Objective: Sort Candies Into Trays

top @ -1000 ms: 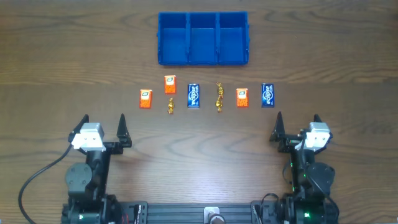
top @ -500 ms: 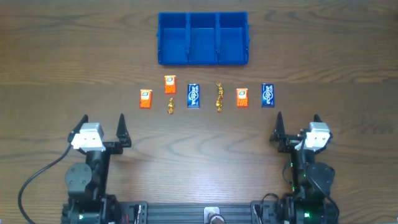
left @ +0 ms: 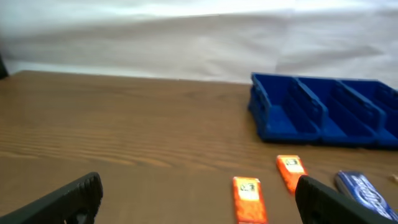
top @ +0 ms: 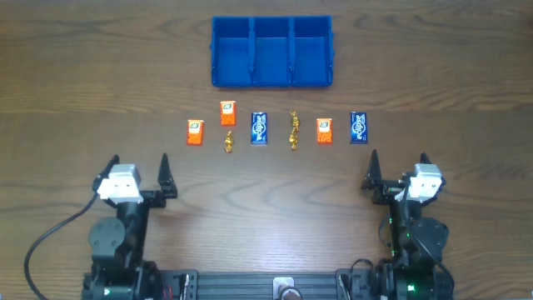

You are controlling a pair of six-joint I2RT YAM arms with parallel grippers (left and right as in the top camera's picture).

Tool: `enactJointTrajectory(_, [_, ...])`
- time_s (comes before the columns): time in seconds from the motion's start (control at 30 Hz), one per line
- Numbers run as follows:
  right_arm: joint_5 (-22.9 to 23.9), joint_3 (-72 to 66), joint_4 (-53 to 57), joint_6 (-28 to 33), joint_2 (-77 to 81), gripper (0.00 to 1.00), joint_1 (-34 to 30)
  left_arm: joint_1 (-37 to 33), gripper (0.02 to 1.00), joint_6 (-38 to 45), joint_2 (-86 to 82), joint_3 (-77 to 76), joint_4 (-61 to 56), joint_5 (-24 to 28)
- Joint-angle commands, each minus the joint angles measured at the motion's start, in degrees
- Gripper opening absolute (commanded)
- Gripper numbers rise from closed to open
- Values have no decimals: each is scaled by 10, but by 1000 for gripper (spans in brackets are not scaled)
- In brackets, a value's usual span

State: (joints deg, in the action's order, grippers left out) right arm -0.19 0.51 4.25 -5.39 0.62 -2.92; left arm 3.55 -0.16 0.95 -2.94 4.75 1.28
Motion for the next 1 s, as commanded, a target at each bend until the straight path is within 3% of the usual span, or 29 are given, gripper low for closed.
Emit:
enactJointTrajectory(0.03, [10,-1,5,3,-1,998,3,18,998,-11,76,-123,107,-16])
enactJointTrajectory(0.27, [10,-1,5,3,-1,998,3,20,998,-29,315,-405,321,7])
enactJointTrajectory(0.47, [10,-1,5,3,-1,998,3,60,998,-47,517,-569,424,-2])
enactJointTrajectory(0.77, [10,-1,5,3,-1,998,3,84,985,-90,799,-662,443,2])
enactJointTrajectory(1.0, [10,-1,5,3,-1,998,3,97,958,-106,945,-664,388,22])
